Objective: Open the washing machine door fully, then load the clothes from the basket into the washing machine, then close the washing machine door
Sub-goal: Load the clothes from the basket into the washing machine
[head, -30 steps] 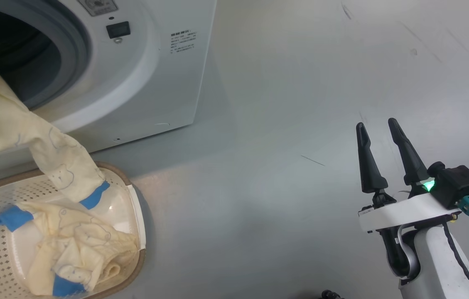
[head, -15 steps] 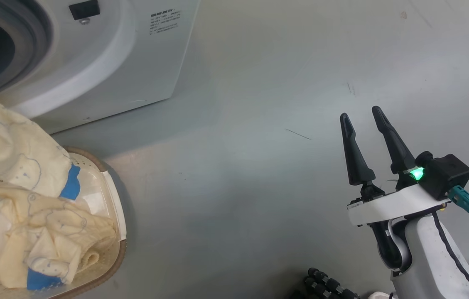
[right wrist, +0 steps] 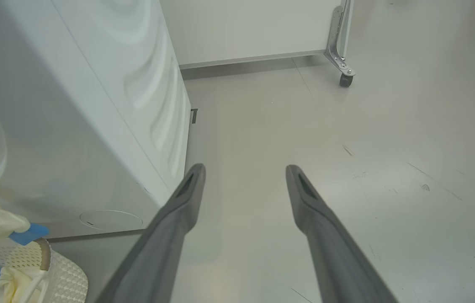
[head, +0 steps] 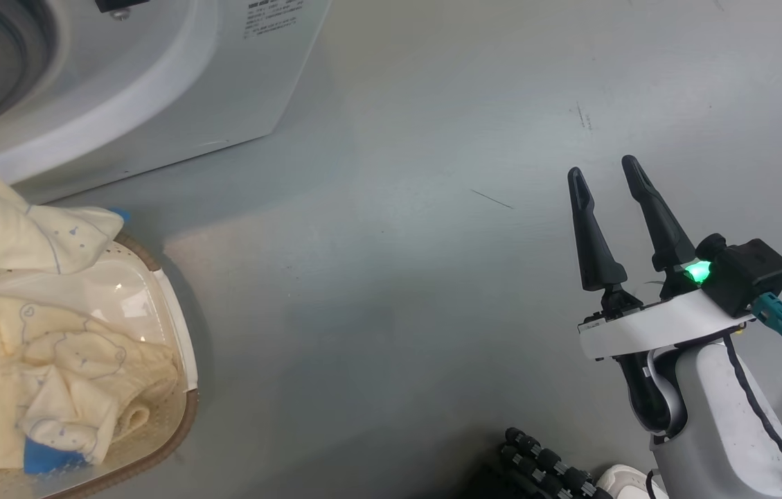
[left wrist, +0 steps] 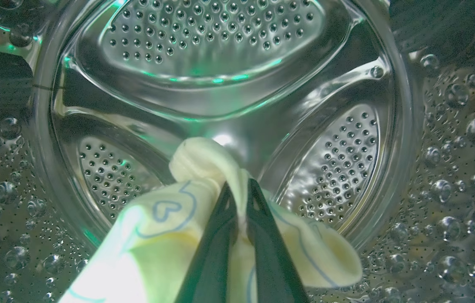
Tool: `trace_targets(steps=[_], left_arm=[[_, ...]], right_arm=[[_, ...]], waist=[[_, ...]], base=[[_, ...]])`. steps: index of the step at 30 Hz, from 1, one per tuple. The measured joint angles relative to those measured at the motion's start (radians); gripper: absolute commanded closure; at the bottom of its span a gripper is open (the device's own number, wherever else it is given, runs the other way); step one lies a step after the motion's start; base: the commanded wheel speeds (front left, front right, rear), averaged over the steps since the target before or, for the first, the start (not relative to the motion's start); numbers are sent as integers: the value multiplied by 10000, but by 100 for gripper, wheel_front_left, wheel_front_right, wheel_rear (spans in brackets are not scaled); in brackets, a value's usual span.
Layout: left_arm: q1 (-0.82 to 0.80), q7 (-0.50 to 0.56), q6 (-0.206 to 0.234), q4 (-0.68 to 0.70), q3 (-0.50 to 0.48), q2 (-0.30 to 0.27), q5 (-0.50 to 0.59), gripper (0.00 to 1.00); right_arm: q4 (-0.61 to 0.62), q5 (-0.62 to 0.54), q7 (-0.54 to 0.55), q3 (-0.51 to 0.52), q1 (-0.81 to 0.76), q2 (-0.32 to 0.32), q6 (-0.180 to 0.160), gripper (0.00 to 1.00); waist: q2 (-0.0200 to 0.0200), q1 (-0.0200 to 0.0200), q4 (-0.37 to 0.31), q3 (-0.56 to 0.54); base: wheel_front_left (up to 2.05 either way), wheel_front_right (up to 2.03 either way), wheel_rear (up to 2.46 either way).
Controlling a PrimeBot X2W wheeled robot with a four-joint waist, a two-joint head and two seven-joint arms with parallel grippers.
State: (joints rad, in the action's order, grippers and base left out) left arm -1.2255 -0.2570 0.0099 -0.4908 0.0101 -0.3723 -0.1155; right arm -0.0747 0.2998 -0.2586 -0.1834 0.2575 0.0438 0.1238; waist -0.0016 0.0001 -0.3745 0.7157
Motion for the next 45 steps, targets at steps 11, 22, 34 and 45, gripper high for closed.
trace_targets(steps=[11, 22, 34, 45], left_arm=[[269, 0, 125, -1649, 90, 115, 67, 81], [547, 0, 533, -2976, 188, 456, 332, 0], [980, 0, 663, -3312, 374, 1317, 360, 0], [1692, 2, 817, -2961, 341, 1973, 293, 0]], right_arm=[[-192, 0, 0, 42, 130, -6, 0, 0], [-328, 2, 0, 169, 130, -10, 0, 0], [-485, 0, 0, 387, 97, -6, 0, 0], [-593, 0, 0, 598, -199, -4, 0, 0]], waist=[[0, 0, 62, -125], [0, -1, 328, -580], [0, -1, 889, -1159], [0, -1, 1459, -1753]], base=[[0, 0, 0], [0, 0, 0], [0, 0, 0], [0, 0, 0]])
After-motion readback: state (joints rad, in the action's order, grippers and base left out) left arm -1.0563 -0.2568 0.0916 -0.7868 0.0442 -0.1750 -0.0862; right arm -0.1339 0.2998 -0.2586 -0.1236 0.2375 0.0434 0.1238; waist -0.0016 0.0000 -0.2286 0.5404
